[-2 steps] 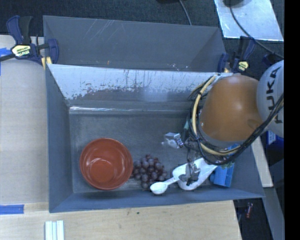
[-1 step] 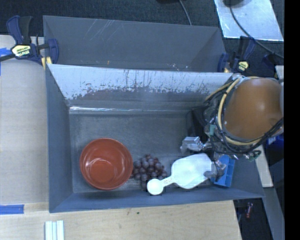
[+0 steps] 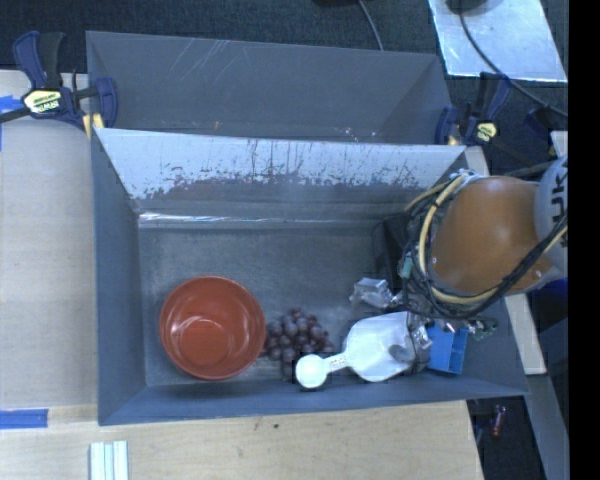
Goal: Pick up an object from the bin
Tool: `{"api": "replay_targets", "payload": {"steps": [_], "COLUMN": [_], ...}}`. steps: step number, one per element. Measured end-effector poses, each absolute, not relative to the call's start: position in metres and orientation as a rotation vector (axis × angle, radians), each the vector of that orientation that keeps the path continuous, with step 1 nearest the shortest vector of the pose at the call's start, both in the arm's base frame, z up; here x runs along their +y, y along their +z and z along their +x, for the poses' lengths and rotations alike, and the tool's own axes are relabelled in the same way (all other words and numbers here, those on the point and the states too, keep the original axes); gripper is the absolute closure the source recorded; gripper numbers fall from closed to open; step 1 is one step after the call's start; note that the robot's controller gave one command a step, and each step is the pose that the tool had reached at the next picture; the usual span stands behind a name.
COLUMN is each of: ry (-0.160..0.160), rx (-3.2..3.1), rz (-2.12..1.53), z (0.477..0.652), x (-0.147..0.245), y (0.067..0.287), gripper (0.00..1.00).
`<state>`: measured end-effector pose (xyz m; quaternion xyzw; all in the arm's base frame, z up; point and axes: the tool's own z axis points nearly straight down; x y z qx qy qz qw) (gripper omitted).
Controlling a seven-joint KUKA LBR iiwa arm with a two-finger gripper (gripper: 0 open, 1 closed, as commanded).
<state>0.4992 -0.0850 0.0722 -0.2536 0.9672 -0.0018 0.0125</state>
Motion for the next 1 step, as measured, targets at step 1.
{"api": "replay_targets", "payload": {"steps": [1], "ry": [-0.006], "rx": [2.751], "rz": [-1.471], "z": [0.5119], "x": [-0.1083], "y": [0.0708], "gripper": [1.00]}}
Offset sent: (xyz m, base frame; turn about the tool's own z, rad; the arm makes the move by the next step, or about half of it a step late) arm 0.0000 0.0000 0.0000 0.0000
